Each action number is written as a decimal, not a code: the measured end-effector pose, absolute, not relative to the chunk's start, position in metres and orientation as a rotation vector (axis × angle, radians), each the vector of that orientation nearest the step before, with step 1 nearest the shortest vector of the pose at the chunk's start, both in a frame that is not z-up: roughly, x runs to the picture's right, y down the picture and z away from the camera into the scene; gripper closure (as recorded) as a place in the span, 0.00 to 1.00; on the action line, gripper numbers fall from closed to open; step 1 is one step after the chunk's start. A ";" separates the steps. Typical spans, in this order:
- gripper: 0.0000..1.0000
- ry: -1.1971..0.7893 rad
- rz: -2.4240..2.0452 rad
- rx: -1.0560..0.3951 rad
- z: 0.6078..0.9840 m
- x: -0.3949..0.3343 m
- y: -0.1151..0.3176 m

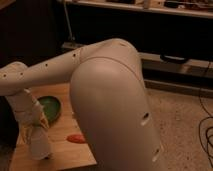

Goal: Place the ceramic cup over the eraser

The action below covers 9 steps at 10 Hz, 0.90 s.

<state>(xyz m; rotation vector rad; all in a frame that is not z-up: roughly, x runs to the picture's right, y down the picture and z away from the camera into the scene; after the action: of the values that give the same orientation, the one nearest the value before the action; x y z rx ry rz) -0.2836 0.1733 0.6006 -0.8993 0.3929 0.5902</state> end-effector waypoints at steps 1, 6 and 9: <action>0.98 0.394 0.595 -0.900 0.602 -0.282 0.173; 0.73 0.389 0.605 -0.904 0.605 -0.282 0.177; 0.70 0.388 0.612 -0.906 0.606 -0.282 0.179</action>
<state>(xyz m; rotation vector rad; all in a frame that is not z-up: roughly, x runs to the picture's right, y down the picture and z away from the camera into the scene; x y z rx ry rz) -0.2820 0.1786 0.6065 -0.9059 0.3884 0.6121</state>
